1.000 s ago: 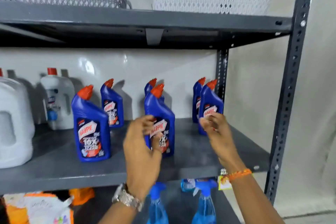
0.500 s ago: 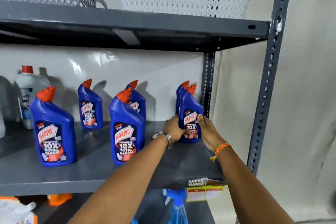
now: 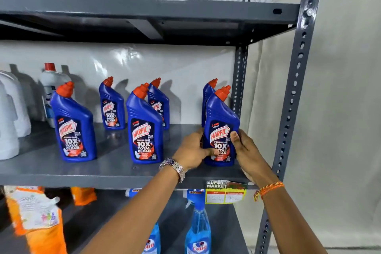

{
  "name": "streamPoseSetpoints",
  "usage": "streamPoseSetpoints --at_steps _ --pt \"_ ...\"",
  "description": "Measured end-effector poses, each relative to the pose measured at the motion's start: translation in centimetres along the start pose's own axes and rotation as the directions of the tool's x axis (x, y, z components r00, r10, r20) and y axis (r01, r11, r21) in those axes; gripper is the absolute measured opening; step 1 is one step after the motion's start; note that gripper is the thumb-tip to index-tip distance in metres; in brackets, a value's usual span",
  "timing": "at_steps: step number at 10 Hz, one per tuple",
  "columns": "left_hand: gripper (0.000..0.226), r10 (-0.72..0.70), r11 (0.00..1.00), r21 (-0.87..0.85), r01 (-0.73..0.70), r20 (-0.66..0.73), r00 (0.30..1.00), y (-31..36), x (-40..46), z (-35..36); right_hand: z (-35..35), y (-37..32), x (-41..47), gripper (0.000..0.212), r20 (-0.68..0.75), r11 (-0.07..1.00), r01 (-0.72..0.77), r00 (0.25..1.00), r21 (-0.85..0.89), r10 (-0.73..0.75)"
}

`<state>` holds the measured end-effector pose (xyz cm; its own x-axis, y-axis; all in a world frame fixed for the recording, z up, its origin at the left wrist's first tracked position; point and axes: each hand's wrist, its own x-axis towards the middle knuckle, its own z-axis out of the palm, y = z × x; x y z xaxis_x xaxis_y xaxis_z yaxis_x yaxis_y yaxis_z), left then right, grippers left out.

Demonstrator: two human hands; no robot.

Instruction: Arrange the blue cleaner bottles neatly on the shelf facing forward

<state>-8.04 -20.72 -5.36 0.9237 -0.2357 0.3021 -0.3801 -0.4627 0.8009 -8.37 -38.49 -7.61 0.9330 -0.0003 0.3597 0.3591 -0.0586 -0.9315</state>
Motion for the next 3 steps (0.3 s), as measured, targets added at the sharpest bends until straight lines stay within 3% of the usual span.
streamPoseSetpoints --at_steps 2,3 --pt "0.063 0.030 0.995 0.099 -0.029 -0.005 1.000 2.0 -2.5 -0.2 0.1 -2.2 -1.5 0.055 -0.035 0.998 -0.046 0.998 0.033 0.047" --pt "0.070 0.138 0.979 0.178 -0.098 -0.228 0.964 2.2 -4.3 -1.4 0.7 -4.2 -2.7 0.045 -0.086 0.999 -0.011 0.996 0.033 0.013"
